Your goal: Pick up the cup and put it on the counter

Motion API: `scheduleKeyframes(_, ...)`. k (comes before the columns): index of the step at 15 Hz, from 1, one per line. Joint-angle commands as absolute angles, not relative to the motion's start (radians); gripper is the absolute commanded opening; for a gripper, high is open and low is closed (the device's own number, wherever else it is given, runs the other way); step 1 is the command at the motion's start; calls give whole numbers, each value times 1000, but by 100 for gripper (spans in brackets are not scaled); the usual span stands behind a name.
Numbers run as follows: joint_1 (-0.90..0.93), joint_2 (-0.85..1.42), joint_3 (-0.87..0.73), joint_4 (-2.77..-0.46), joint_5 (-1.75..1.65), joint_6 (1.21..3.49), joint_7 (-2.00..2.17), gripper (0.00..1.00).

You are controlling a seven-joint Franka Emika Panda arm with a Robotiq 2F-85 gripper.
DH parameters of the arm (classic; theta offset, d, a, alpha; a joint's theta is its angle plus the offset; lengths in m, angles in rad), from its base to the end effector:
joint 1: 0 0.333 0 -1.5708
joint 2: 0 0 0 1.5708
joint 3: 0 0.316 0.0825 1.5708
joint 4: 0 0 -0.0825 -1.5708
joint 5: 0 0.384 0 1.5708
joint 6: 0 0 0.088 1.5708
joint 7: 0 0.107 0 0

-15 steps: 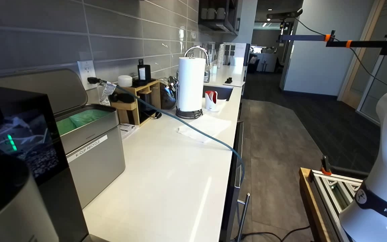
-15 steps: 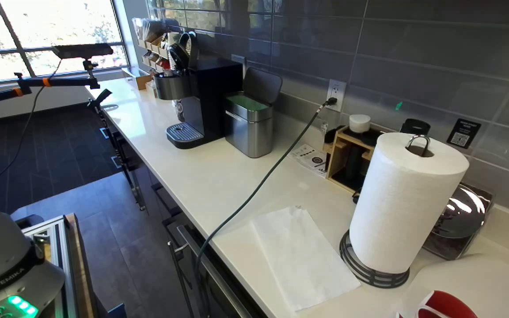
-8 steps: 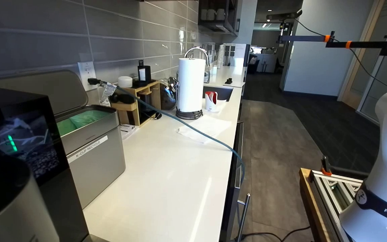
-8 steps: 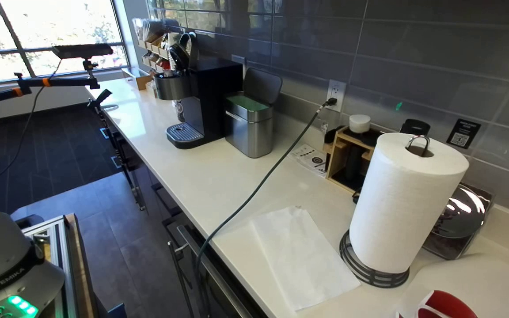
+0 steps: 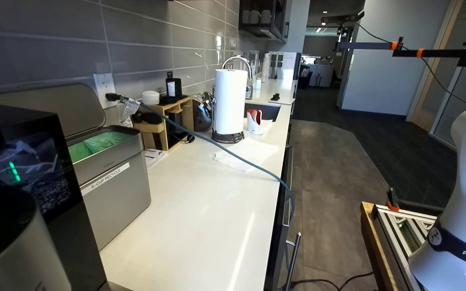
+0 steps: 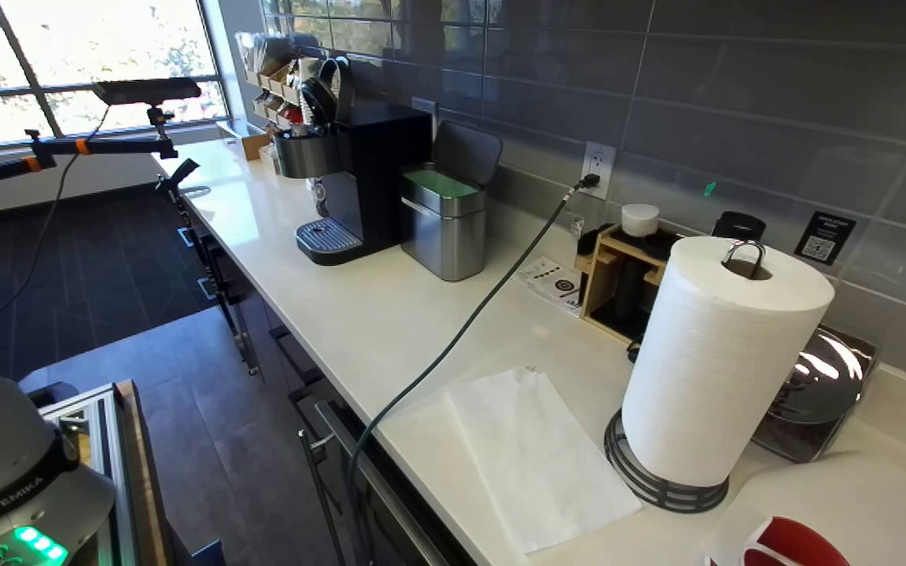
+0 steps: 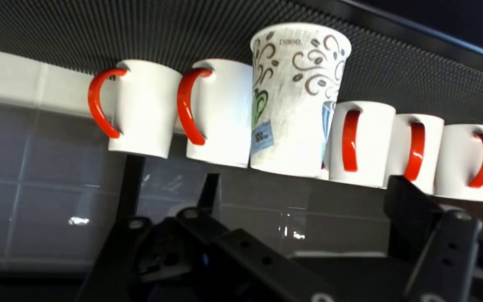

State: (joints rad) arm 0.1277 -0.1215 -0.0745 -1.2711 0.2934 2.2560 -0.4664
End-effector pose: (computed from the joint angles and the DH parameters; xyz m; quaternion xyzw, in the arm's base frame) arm 0.4943 0.0291 0.9207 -0.8184 -0.1954 -0.5390 0.0391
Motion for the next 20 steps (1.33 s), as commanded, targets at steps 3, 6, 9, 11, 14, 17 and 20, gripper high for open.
scheduleKeyframes(3, 106, 56, -51, -1015, 407, 2183, -570, 100)
scheduleKeyframes(6, 130, 126, -64, -942, 417, 2157, -566, 100)
scheduleKeyframes(9, 129, 173, -57, -896, 401, 2151, -540, 100)
scheduleKeyframes(11, 131, 197, -54, -875, 391, 2140, -522, 100)
scheduleKeyframes(14, 132, 222, -55, -848, 381, 2150, -489, 100)
scheduleKeyframes(17, 134, 240, -60, -825, 371, 2152, -433, 100)
scheduleKeyframes(20, 135, 250, -65, -809, 353, 2139, -380, 96)
